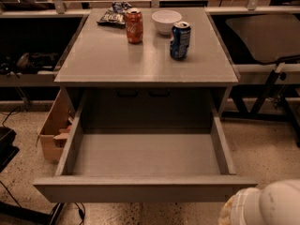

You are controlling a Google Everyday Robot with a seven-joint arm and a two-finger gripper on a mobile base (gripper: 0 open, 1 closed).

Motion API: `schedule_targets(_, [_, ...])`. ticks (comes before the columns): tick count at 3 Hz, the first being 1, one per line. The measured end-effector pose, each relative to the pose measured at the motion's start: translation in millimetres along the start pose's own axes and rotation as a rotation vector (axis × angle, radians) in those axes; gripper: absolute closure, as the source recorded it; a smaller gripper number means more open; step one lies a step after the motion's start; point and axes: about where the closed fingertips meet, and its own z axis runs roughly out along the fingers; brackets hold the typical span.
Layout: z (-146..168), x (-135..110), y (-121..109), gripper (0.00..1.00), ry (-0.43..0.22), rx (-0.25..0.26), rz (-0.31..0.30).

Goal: Close top drawer

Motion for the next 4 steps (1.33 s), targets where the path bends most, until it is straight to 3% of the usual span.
schedule_targets(1, [63, 17, 27, 1.0, 0.01, -0.027, 0.007])
schedule_targets(2, [96, 13, 20, 1.0, 0.002, 0.024, -0.012])
schedule_targets(4, [123, -28, -11, 1.0, -0.072, 0.109, -0.077])
